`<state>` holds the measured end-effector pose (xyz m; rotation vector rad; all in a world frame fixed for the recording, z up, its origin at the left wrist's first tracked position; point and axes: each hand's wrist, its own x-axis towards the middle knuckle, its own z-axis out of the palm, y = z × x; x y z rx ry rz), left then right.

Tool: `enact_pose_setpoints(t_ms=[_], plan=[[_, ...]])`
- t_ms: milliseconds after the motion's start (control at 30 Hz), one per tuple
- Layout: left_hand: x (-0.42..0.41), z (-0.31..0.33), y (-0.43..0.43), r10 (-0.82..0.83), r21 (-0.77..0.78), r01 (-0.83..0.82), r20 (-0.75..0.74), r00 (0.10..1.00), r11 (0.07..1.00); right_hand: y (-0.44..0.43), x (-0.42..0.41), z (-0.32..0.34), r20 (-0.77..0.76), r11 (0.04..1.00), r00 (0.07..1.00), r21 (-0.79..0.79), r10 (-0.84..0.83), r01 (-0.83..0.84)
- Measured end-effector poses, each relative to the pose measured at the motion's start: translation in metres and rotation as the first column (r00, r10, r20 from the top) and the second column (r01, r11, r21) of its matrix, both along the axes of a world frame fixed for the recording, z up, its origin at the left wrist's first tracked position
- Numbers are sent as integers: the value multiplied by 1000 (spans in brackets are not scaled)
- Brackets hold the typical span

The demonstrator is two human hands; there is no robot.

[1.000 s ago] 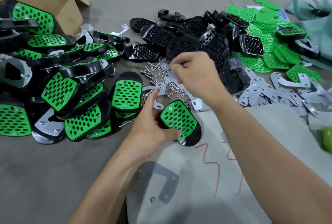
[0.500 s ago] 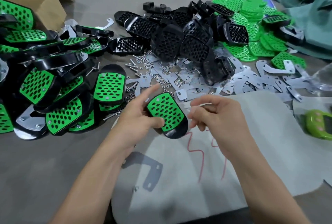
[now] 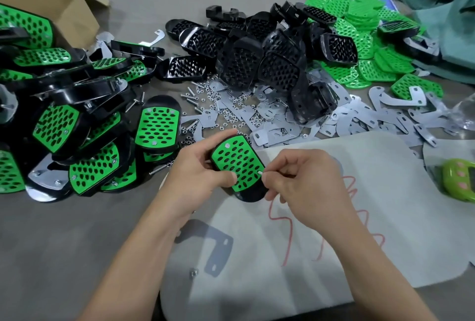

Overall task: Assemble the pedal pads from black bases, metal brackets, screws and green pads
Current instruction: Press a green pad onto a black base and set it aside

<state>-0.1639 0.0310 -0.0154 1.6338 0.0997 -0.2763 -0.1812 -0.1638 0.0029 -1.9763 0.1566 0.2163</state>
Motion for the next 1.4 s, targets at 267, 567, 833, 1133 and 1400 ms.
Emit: enact_pose_setpoints(t_ms=[267, 567, 833, 1133, 1400], plan=[[0, 7, -3, -40, 7, 39, 56, 998, 999, 6, 2, -1, -28, 999, 999, 43, 22, -21], [5, 5, -5, -26, -89, 32, 70, 997, 995, 17, -22, -16, 124, 994, 991, -96, -39, 51], [6, -2, -2, 10, -146, -5, 38, 999, 989, 14, -11, -23, 277, 964, 960, -264, 41, 35], [7, -8, -1, 39, -156, -37, 12, 999, 987, 3, -5, -26, 255, 971, 967, -225, -25, 85], [12, -5, 0, -16, -138, 17, 13, 1000, 990, -7, 11, -8, 69, 988, 996, -137, -64, 73]])
